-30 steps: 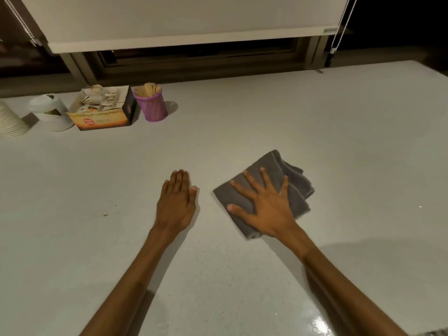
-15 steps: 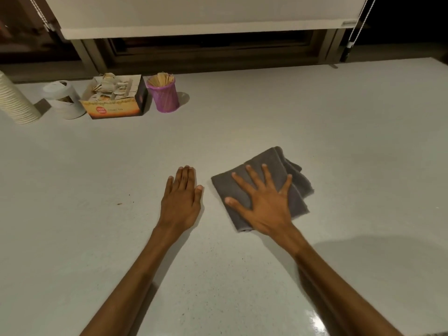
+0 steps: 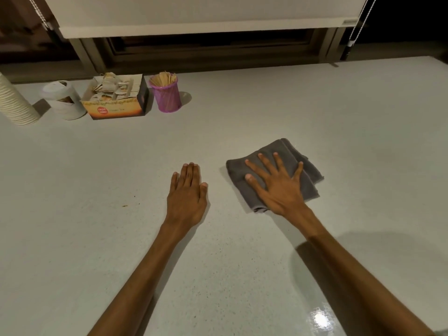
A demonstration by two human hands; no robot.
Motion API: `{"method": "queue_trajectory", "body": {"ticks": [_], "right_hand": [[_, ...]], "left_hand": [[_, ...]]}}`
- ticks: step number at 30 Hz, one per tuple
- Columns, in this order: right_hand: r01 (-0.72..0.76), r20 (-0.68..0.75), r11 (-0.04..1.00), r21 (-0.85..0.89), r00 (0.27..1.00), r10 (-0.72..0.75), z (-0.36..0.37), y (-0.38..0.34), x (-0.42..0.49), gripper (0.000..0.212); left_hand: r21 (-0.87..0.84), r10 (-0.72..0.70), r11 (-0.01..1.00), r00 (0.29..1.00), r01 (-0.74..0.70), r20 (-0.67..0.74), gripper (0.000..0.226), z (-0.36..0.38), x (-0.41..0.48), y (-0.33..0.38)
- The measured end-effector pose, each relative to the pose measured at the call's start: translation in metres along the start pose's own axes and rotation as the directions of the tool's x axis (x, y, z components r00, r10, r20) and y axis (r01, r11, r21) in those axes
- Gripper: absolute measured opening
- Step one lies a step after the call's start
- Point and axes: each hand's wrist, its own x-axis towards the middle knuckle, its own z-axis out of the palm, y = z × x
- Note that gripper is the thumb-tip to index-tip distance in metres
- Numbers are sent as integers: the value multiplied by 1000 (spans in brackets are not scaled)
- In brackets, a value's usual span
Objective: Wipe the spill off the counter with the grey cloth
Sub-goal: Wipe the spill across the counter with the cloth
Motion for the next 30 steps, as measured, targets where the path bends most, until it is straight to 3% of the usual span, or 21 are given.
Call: {"method": "queue_trajectory", "body": {"ticks": [7, 12, 15, 25, 30], "right_hand": [[-123, 86, 989, 79, 989, 117, -6, -14, 58, 65], [25, 35, 999, 41, 999, -26, 0, -18, -6, 64], [37, -10, 999, 29, 999, -36, 1, -13, -37, 60], [-129, 37, 992, -3, 991, 129, 3, -35, 59, 61], [-119, 26, 993, 17, 993, 118, 1, -32, 34, 60]], "left_hand": [[21, -28, 999, 999, 28, 20, 58, -1, 9, 11], [20, -8, 1000, 1000, 8, 17, 57, -1, 7, 9], [24, -9, 1000, 1000, 9, 9, 57, -1, 7, 9], [-8, -11, 1000, 999, 11, 45, 55, -5, 39, 30], [-20, -2, 1000, 999, 3, 42, 55, -3, 37, 25]]}}
